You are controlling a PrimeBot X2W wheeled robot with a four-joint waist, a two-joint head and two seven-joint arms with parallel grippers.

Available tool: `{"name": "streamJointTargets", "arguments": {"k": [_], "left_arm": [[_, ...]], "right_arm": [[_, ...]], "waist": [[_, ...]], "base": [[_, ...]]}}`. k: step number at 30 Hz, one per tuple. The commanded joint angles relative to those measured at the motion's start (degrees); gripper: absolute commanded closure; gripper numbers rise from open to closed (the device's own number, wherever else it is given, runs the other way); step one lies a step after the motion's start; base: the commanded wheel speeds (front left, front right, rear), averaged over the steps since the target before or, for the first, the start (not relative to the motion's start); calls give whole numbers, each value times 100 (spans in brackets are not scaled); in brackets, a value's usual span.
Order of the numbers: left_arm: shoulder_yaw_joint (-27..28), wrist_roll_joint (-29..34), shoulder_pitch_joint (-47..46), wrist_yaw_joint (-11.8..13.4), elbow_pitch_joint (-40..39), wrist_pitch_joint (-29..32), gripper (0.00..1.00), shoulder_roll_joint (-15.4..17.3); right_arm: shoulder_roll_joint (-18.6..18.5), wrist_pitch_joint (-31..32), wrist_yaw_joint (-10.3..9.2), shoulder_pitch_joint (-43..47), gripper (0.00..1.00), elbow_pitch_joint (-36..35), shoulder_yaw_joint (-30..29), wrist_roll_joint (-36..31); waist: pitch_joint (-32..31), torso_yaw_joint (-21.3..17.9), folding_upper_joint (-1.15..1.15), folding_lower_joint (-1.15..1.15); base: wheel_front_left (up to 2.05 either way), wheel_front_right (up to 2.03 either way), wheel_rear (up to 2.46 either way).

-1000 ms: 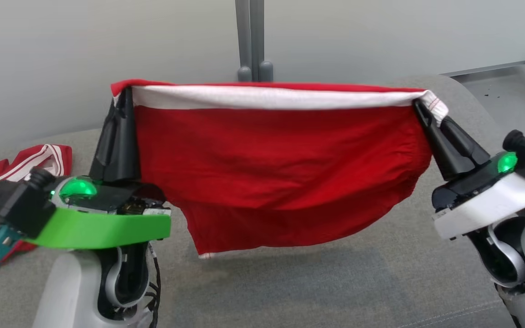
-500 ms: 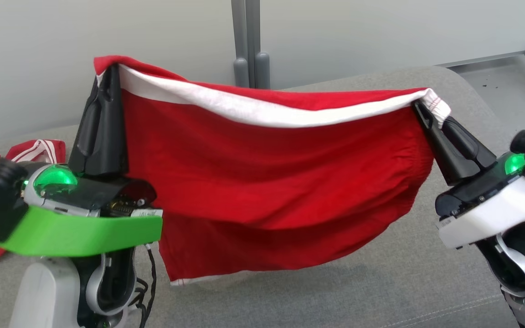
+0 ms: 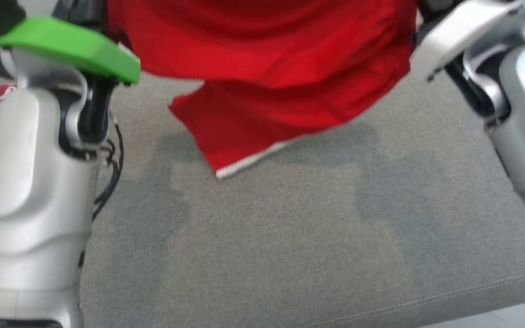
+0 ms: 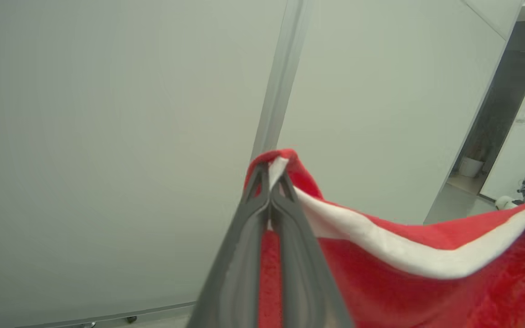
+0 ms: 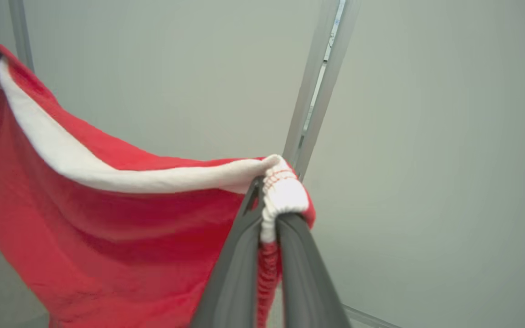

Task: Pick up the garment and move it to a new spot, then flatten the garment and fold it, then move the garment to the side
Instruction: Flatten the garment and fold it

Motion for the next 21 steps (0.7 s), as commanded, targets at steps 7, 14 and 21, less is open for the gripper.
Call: {"name": "streamJointTargets", "arguments": {"k": [7, 14, 21], "left_arm": [[-16, 448, -2419, -33, 2091, -856, 100, -254], [-119, 1031, -3851, 20, 3184, -1778, 100, -355], [286, 1190, -3528, -214, 2881, -1811, 100, -512]], "right_arm": [[228, -1122, -8, -2338, 100, 2137, 190, -689], [570, -2150, -8, -3573, 100, 3347, -155, -1700], [763, -2179, -9, -3142, 100, 3128, -359, -1963]], "waist": [[1321, 571, -1, -1], [1947, 815, -1, -1], [2745, 920, -1, -1]], "base": [[0, 0, 0], [0, 0, 0], [0, 0, 0]]}}
